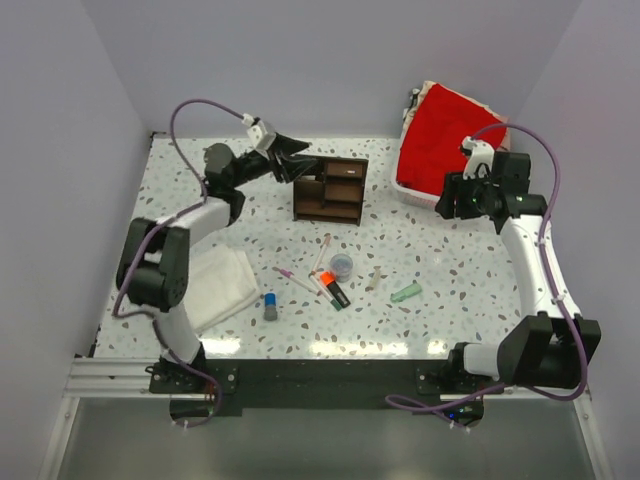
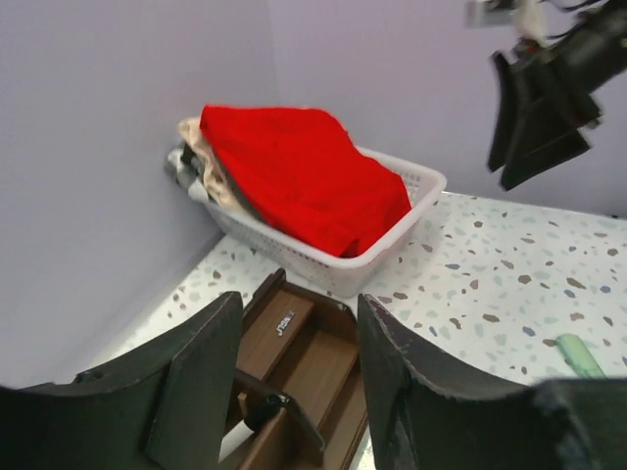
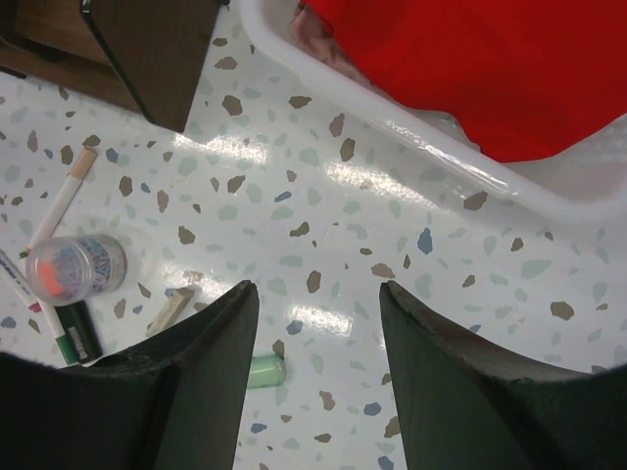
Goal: Sort the stationery into containers
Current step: Place the pen in the storage box, then pick up the pen from the center of the board.
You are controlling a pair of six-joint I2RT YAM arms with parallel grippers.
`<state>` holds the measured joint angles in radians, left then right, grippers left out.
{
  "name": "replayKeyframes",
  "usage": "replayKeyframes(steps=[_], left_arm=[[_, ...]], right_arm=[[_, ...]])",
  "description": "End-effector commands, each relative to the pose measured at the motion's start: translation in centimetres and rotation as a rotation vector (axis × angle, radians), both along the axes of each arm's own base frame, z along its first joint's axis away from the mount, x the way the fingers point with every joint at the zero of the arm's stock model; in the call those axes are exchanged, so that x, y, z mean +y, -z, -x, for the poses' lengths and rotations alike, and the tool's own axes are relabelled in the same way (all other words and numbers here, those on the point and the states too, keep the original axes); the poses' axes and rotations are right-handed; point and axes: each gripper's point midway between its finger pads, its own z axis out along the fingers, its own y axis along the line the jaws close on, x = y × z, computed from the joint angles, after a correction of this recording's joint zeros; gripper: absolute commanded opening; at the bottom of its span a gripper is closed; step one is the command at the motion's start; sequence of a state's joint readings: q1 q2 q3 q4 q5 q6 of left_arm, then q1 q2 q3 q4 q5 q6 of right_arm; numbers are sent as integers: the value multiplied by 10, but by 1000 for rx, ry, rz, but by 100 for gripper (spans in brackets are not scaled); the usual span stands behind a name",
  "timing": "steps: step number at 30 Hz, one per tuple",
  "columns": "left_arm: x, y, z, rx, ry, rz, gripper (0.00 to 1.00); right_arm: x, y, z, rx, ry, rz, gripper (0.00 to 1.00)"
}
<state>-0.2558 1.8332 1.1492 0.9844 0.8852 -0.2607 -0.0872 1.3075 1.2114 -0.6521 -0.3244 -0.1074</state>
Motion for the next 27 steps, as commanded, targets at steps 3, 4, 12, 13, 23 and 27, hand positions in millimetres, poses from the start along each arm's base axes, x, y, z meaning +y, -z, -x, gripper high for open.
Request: replayKeyframes(steps=[3, 4, 12, 13, 23, 27], left_arm=[[27, -5, 115, -20, 89, -324, 61], [31, 8, 124, -103, 106, -418, 61], [90, 133, 199, 11, 291, -922, 61], [92, 140, 201, -5, 324, -949, 61], [86, 148, 174, 294, 192, -883, 67], [108, 117, 138, 298, -91, -770, 70]], right_arm=[[80, 1, 29, -52, -368, 86, 57], [90, 6, 37, -45, -412, 93, 57], [114, 9, 52, -30, -504, 98, 57], [115, 6, 51, -37, -499, 97, 57], [150, -10, 60, -72, -568, 87, 57], [190, -4, 52, -29, -640, 101, 56]])
